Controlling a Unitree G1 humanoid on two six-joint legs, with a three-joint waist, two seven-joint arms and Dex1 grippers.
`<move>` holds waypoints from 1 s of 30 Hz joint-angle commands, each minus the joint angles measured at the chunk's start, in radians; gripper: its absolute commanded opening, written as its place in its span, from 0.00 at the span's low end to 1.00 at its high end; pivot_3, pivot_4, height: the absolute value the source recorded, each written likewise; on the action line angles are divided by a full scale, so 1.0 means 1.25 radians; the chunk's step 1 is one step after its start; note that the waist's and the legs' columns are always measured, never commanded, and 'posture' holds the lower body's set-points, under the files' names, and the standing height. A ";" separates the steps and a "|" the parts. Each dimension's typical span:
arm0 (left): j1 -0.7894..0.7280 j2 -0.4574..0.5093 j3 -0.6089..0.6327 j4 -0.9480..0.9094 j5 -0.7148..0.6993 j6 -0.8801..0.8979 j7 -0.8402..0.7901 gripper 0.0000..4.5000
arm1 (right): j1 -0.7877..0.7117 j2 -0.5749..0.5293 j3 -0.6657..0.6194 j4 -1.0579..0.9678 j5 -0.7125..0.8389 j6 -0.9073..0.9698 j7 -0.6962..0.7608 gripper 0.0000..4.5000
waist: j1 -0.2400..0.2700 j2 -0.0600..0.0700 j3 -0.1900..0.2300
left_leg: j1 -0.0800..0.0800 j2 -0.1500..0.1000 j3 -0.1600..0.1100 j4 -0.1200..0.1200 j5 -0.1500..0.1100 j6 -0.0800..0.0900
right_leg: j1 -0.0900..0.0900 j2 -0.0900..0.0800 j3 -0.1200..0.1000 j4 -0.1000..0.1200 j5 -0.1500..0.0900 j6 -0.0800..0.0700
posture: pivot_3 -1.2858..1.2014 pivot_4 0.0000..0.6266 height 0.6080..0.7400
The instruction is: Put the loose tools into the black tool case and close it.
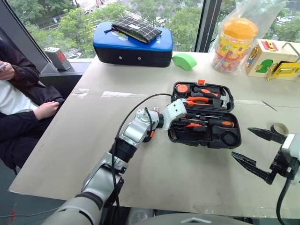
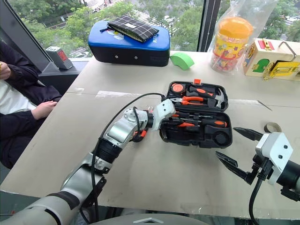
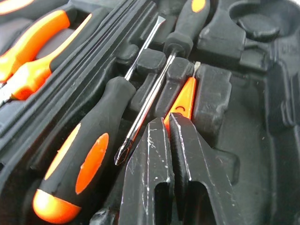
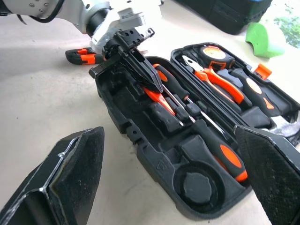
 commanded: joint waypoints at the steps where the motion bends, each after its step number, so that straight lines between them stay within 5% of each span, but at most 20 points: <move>1: 0.036 0.029 -0.028 0.037 0.044 -0.015 -0.010 0.02 | -0.008 -0.003 -0.004 -0.004 -0.001 -0.014 0.002 1.00 | -0.001 0.000 0.000 | 0.000 0.000 0.000 0.000 0.000 0.000 | 0.000 0.000 0.000 0.000 0.000 0.000 | 0.52 0.24 1.00; 21: 0.121 0.147 -0.014 -0.075 0.023 -0.087 -0.124 0.02 | -0.129 -0.035 0.098 0.079 -0.021 -0.022 0.039 1.00 | -0.017 0.002 -0.005 | 0.002 0.001 0.001 -0.003 0.000 0.000 | 0.000 0.001 0.004 -0.001 0.000 0.000 | 0.52 0.24 1.00; 24: 0.123 0.111 0.059 -0.094 -0.054 -0.013 -0.095 0.02 | -0.142 -0.036 0.109 0.084 -0.025 -0.022 0.040 1.00 | -0.015 0.001 -0.005 | 0.003 0.000 0.001 -0.003 0.000 0.000 | -0.001 0.001 0.004 0.000 0.000 0.000 | 0.52 0.24 1.00; 30: 0.096 0.033 0.385 -0.211 -0.341 0.376 0.109 0.02 | -0.147 -0.033 0.115 0.067 -0.015 -0.013 0.037 1.00 | -0.017 -0.004 0.002 | 0.000 0.000 -0.001 -0.001 0.000 0.000 | -0.002 0.000 0.002 0.000 0.000 0.001 | 0.52 0.24 1.00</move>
